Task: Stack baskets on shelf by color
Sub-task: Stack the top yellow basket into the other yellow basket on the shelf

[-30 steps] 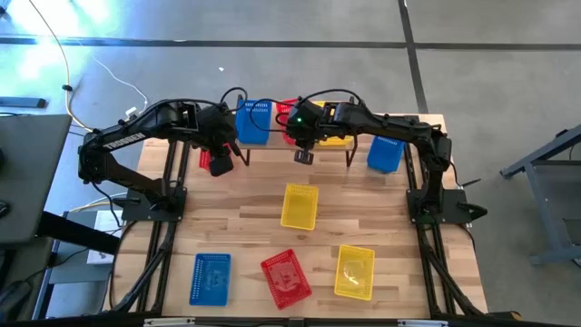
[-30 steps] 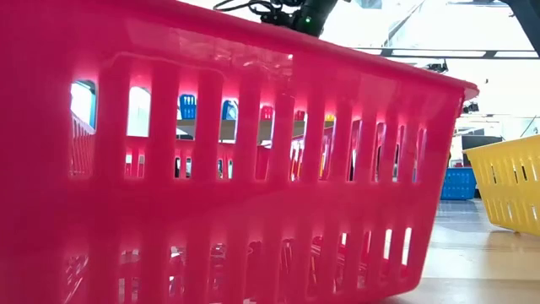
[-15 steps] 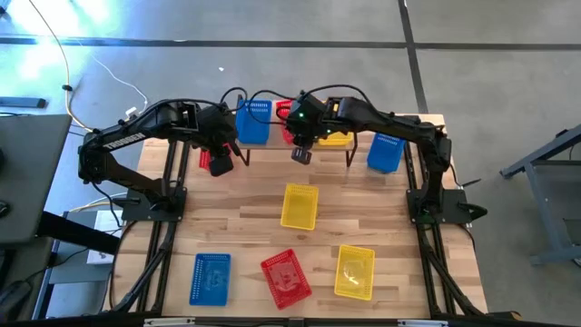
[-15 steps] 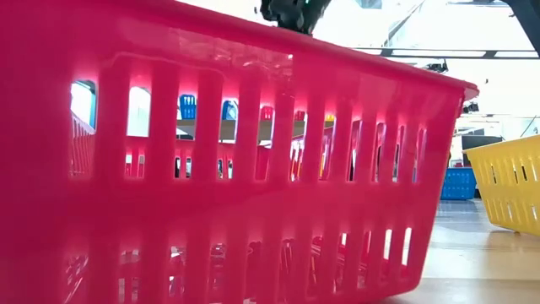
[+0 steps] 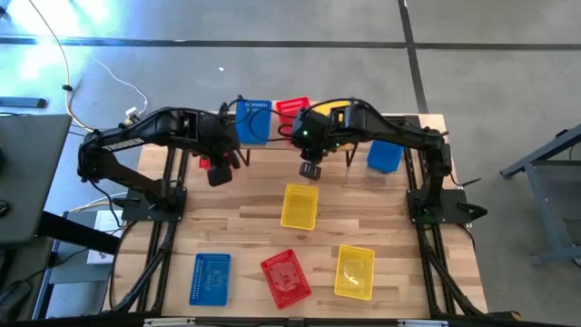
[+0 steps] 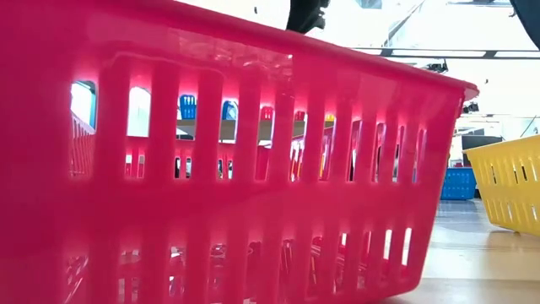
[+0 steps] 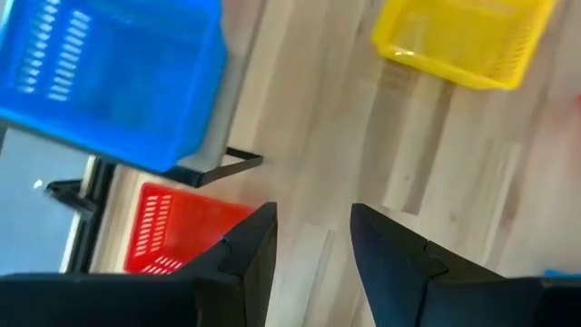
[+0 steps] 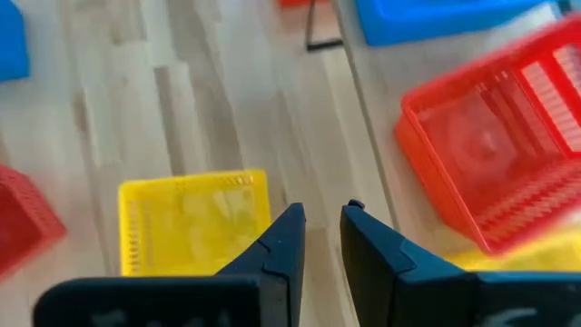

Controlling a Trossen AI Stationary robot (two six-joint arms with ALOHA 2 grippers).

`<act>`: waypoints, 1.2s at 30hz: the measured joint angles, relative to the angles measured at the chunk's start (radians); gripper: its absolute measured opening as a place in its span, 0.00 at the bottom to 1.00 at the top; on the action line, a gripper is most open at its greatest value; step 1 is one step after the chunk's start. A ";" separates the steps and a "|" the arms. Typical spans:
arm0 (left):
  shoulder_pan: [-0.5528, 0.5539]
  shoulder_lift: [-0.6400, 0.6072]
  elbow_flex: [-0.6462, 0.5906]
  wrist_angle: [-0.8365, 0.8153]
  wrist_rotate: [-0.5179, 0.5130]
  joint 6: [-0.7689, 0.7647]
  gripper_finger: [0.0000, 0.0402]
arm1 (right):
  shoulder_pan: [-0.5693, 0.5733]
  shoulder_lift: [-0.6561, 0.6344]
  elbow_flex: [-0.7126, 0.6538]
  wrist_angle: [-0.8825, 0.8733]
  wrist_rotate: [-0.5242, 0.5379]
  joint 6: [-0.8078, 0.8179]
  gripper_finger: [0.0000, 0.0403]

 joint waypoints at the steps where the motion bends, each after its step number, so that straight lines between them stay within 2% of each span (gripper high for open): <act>1: -0.011 0.000 0.000 0.013 0.012 0.000 0.33 | 0.009 -0.001 0.000 -0.012 0.020 0.012 0.15; 6: -0.072 0.000 -0.049 0.159 0.103 0.000 0.33 | 0.037 -0.022 0.000 -0.018 0.176 0.124 0.15; 10: -0.115 -0.001 -0.100 0.232 0.116 0.000 0.33 | 0.035 -0.057 0.000 -0.020 0.228 0.207 0.15; 15: -0.157 0.000 -0.175 0.361 0.127 -0.035 0.33 | 0.023 -0.104 0.000 -0.031 0.202 0.356 0.15; 19: -0.175 0.000 -0.233 0.451 0.136 -0.145 0.33 | 0.024 -0.127 0.000 -0.048 0.194 0.421 0.15; 24: -0.182 0.000 -0.319 0.574 0.135 -0.331 0.33 | 0.046 -0.133 0.000 -0.053 0.179 0.442 0.15; 30: -0.181 0.008 -0.401 0.678 0.126 -0.529 0.33 | 0.051 -0.133 -0.002 -0.079 0.104 0.441 0.15; 36: -0.180 0.022 -0.472 0.811 0.111 -0.688 0.33 | 0.052 -0.133 -0.002 -0.131 0.098 0.397 0.15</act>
